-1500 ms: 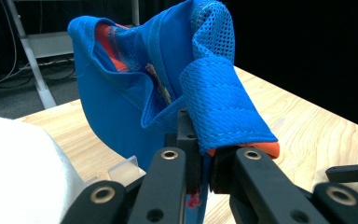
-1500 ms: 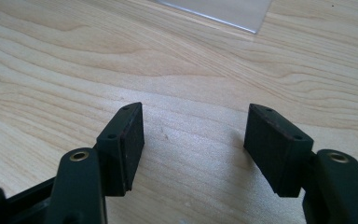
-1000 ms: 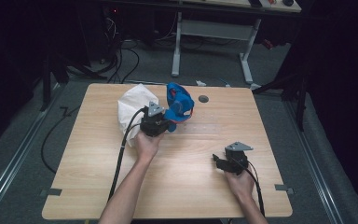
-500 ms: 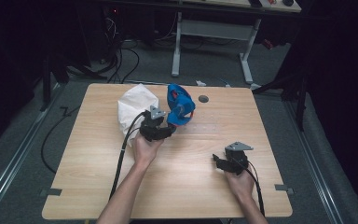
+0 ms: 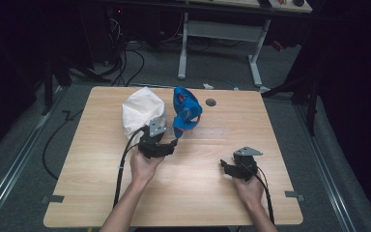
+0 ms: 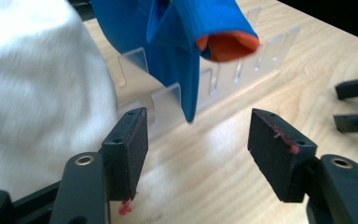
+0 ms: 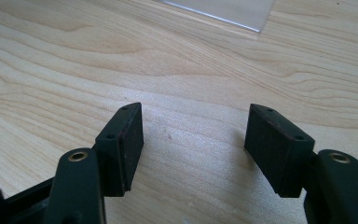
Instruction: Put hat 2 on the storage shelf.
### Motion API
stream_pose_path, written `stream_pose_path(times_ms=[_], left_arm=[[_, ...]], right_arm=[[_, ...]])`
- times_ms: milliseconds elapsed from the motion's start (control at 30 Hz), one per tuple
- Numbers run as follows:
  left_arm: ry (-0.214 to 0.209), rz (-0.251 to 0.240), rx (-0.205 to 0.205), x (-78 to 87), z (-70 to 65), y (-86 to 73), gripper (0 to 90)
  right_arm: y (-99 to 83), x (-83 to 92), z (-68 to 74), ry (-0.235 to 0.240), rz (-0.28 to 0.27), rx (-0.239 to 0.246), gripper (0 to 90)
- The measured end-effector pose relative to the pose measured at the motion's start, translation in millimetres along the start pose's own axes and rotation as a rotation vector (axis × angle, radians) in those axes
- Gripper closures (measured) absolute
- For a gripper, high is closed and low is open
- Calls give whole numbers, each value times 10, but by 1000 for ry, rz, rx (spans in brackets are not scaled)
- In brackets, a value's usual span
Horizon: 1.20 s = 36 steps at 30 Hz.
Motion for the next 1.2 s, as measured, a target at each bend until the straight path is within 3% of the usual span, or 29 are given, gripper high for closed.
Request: stream_pose_path(times_ms=[233,733,900,1200], left_arm=[[-26,5,35,222,76,-33,376],[5,1,89,616,426,-183,342],[37,-2,85,694,548,-267,336],[134,17,57,708,822,-517,322]], right_arm=[[0,-2,-1,1,1,-6,369],[0,-2,-1,2,1,-7,369],[0,-2,0,1,1,-8,369],[0,-2,0,0,1,-9,369]])
Point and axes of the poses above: each handheld gripper's, and its own axes: x roughly backward along the jaws, y roughly out of its top, z roughly to its left, the point moved 8 cm from there along -x, roughly forward along the jaws, and after that the axes turned 2 degrees about x, right-handed, at the moved point
